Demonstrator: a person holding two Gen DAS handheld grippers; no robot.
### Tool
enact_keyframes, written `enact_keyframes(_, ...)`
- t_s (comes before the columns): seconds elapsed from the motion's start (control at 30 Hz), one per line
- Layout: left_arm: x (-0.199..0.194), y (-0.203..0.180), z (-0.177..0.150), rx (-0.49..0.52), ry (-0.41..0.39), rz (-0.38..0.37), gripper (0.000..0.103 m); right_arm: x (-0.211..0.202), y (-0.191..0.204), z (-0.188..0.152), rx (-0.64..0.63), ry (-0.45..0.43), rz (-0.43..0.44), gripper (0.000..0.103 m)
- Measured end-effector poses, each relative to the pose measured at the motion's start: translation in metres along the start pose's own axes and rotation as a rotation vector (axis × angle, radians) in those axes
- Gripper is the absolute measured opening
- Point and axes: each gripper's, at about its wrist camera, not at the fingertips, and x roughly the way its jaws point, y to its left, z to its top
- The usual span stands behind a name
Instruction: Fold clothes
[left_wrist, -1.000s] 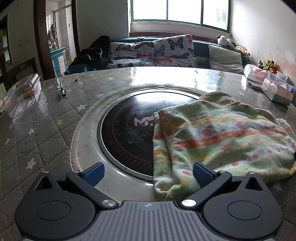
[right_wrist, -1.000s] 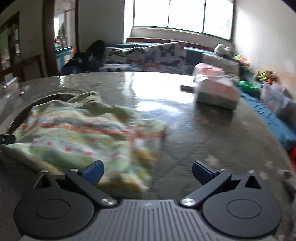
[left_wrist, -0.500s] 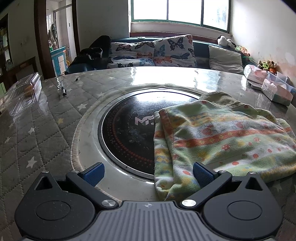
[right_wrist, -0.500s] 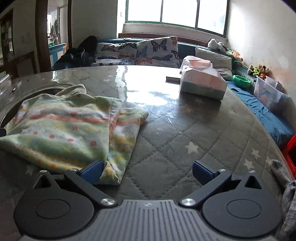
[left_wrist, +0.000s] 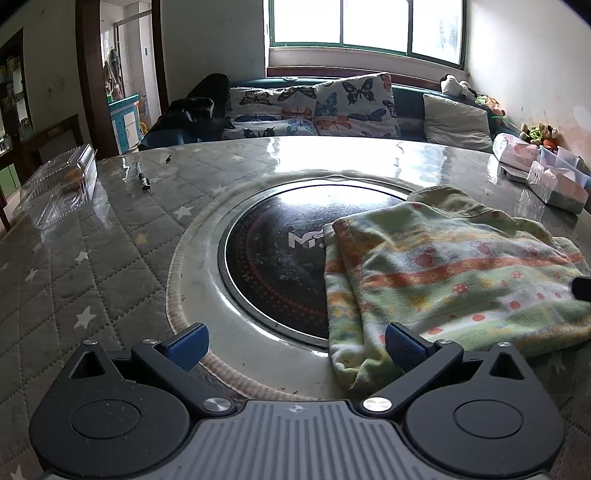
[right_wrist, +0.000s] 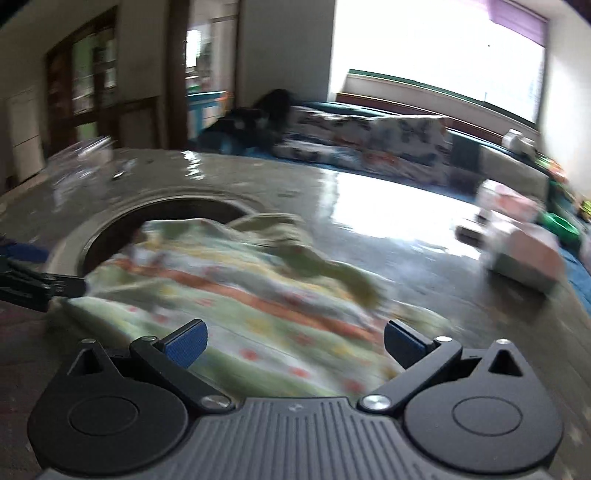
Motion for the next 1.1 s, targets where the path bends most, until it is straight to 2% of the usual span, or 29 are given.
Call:
enact_keyframes(0.2,0.0,0.001,-0.002,0.007,-0.006,0.01,0.103,0.025,0.034,-0.005,-0.073,0.062,0.084,0.103)
enact_keyframes(0.33,0.001,0.003,-0.001,-0.002,0.001,0.013,0.103,0.025,0.034,-0.001,-0.078,0.059,0.091,0.103)
enact_keyframes(0.53,0.004,0.006,-0.002,-0.015,0.011,0.015,0.103,0.037,0.015,0.01,-0.04,0.038,0.043,0.103)
enact_keyframes(0.67,0.006,0.008,-0.002,-0.022,0.019,0.017,0.103,0.045,-0.004,0.008,0.029,0.052,0.041,0.103)
enact_keyframes(0.93,0.011,0.006,0.007,-0.014,0.041,0.037,0.103,0.046,-0.033,0.019,0.078,0.029,-0.059,0.103)
enact_keyframes(1.1,0.018,0.0,0.019,0.009,0.046,0.055,0.103,0.066,-0.048,0.019,0.069,0.067,-0.149,0.103)
